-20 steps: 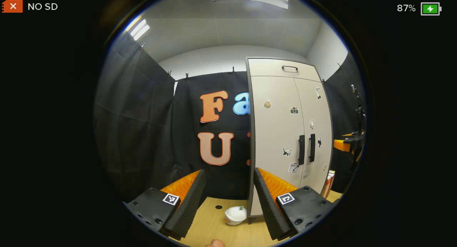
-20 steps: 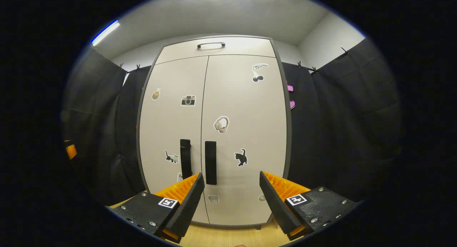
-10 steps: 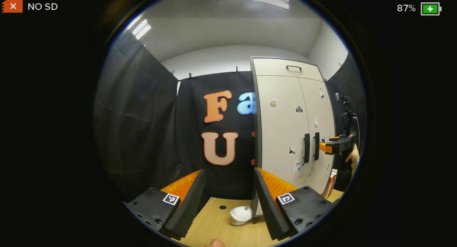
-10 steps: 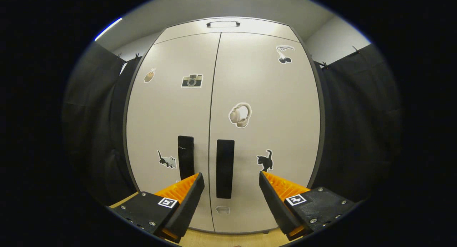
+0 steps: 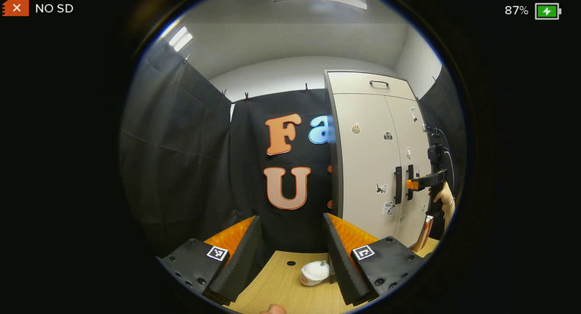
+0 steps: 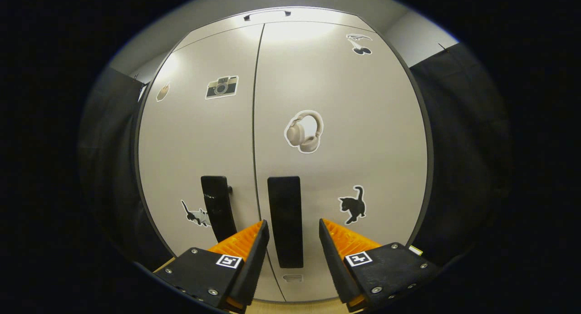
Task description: Open the right door of the double-door shoe cabinet with the right hand, and open the left door with the left hand.
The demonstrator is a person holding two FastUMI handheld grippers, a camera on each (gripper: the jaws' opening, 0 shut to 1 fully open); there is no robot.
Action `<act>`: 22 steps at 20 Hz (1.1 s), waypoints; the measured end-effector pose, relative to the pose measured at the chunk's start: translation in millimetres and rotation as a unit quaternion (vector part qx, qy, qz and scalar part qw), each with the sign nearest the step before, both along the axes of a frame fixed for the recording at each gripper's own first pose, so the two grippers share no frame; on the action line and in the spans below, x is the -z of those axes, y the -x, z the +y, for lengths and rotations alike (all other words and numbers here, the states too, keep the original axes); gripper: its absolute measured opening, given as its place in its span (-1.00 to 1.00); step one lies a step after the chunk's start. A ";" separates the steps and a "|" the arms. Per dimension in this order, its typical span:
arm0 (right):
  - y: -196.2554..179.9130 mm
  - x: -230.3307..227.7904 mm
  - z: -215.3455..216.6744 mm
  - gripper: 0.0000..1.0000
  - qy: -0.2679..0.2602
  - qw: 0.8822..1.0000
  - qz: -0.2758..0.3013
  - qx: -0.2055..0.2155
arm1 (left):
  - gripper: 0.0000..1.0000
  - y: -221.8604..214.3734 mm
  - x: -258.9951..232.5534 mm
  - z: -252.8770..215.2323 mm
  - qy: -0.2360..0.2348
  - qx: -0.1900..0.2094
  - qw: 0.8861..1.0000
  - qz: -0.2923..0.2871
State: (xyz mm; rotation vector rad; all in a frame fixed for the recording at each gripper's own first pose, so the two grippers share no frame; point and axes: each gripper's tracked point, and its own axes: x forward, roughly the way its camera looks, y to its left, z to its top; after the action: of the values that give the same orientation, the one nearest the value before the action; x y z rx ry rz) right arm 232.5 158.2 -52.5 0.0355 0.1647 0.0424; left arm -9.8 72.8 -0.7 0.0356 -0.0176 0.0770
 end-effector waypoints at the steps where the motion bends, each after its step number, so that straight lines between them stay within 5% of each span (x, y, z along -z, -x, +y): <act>1: -1.6 -0.2 1.4 0.29 -0.003 1.000 0.000 -0.001 | 0.62 0.0 0.2 0.2 0.000 0.000 1.000 0.001; 6: -4.3 -0.2 3.6 -0.28 -0.014 1.000 0.003 0.005 | 0.63 6.7 -0.2 -0.8 0.003 0.002 1.000 0.000; 15: 8.6 -1.5 1.1 -0.63 0.007 1.000 0.005 -0.008 | 0.63 15.1 -0.7 -4.7 0.011 0.001 1.000 0.005; 22: 64.6 -11.1 -20.0 -0.78 0.009 0.998 0.008 -0.058 | 0.63 25.9 -3.4 -14.6 0.025 0.000 1.000 0.009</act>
State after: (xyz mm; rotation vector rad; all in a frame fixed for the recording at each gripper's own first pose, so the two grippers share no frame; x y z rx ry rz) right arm 167.9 138.2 -41.4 0.0081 0.1831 0.1569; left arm -35.7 58.2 2.7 -0.0144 0.0030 0.0770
